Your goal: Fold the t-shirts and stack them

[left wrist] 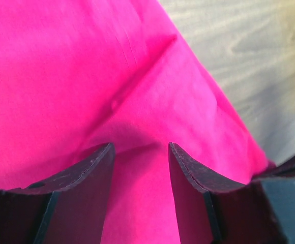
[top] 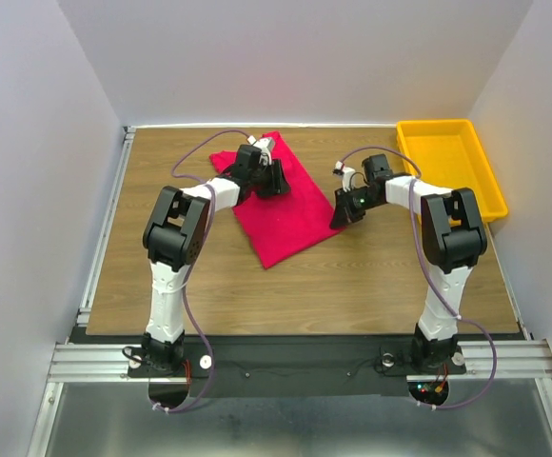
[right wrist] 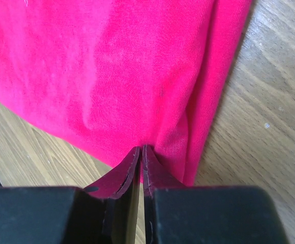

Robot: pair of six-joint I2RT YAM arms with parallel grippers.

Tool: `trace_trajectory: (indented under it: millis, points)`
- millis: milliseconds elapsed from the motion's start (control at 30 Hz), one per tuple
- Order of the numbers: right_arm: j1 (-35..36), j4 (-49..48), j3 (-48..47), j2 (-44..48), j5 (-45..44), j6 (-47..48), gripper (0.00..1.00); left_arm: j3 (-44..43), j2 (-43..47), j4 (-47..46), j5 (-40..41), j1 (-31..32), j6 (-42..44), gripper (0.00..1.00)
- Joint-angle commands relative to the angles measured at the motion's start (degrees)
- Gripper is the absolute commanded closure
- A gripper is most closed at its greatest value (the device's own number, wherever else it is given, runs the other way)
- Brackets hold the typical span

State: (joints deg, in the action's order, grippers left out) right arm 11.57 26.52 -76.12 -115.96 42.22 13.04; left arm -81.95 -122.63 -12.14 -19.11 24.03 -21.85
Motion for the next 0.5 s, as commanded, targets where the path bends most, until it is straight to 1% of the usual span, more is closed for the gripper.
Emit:
trace_trajectory:
  millis: [0, 67, 167, 200, 267, 300, 333, 400, 433, 467]
  points:
    - [0.03, -0.68, 1.58, 1.35, -1.79, 0.93, 0.88, -3.83, -0.86, 0.63, 0.39, -0.47, -0.65, 0.43]
    - [0.03, -0.68, 2.29, 3.62, -0.65, 2.86, 0.88, -4.00, -0.68, 0.63, 0.74, -0.83, -0.31, 0.43]
    - [0.03, -0.42, 3.08, 6.79, 3.20, 6.64, 0.81, -2.34, 2.99, -0.86, 2.85, -1.44, 2.85, 0.41]
    - [0.03, -0.42, 3.25, 9.41, 3.66, 7.61, 0.77, -1.55, 4.66, -2.35, 3.90, -1.44, 4.08, 0.40]
    - [0.03, -0.33, 3.26, 12.06, 3.75, 10.07, 0.71, 2.31, 11.16, -3.93, 7.15, -1.36, 8.21, 0.37]
    - [0.03, -0.42, 3.26, 14.08, 2.79, 10.51, 0.66, 3.98, 13.53, -4.73, 8.20, -1.36, 9.79, 0.35]
    - [-0.06, -0.42, 2.82, 14.97, 1.83, 10.87, 0.58, 7.39, 18.69, -5.60, 10.39, -1.36, 11.11, 0.32]
    - [-0.23, -0.59, 2.29, 15.33, -2.30, 10.52, 0.50, 11.44, 23.99, -6.57, 12.69, -1.44, 14.28, 0.28]
    - [-0.41, -0.60, 1.24, 14.81, -3.53, 9.12, 0.48, 15.64, 29.24, -6.49, 14.96, -1.36, 14.81, 0.25]
    - [-0.67, -0.68, 0.80, 13.93, -5.55, 8.15, 0.46, 18.03, 32.07, -6.49, 16.55, -1.36, 14.99, 0.23]
